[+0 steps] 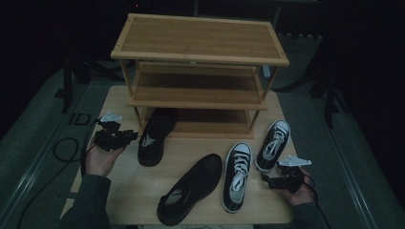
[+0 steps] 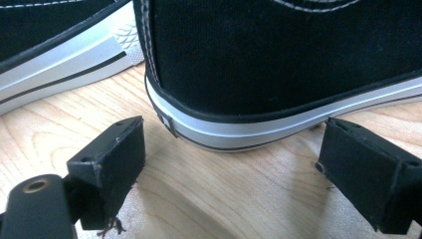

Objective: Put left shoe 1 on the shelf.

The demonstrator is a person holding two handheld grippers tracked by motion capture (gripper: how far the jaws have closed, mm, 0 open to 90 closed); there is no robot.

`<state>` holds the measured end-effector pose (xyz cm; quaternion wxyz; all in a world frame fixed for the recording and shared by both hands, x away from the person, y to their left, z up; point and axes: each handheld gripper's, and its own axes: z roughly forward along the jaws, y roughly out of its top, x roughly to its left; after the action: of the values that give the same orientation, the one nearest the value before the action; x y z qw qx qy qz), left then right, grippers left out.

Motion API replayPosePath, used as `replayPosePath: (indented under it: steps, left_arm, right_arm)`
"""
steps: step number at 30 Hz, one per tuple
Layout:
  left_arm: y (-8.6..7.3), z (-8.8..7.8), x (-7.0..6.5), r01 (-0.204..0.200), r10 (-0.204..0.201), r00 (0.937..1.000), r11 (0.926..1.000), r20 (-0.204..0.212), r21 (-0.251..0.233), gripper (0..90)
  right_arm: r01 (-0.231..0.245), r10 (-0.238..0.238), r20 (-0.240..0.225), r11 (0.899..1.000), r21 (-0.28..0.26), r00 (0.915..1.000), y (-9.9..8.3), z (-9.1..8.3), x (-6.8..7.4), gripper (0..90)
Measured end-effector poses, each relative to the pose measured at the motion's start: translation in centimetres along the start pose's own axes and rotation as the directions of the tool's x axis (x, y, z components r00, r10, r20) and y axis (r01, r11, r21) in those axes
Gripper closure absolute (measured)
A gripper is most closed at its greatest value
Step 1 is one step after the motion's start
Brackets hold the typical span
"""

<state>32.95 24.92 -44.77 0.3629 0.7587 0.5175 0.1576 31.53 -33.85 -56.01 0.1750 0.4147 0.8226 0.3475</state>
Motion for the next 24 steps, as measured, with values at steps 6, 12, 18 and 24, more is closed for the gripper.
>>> replayPosePath:
  steps: [6, 12, 18, 24]
  left_arm:
    - [-2.0, 0.0, -0.4, -0.018, 0.018, 0.9998, 0.9985, -0.008, 0.052, 90.0]
    - [-3.7, 0.9, -0.4, -0.001, 0.0, 1.0, 0.996, 0.003, 0.089, 90.0]
    - [-5.7, 2.3, -1.2, -0.006, 0.003, 0.9998, 0.9891, 0.02, 0.147, 90.0]
    - [-6.9, 3.4, -1.9, -0.004, -0.004, 0.9992, 0.9817, 0.041, 0.19, 90.0]
  right_arm:
    - [0.0, 0.0, 0.0, 1.0, 0.0, 1.0, 0.0, 0.0, 0.0, 11.1]
    - [0.0, 0.0, 0.0, 1.0, 0.0, 1.0, 0.0, 0.0, 0.0, 11.1]
    - [0.0, 0.0, 0.0, 1.0, 0.0, 1.0, 0.0, 0.0, 0.0, 11.1]
    - [-0.001, 0.001, 0.0, 1.0, 0.0, 1.0, 0.0, 0.0, 0.0, 11.1]
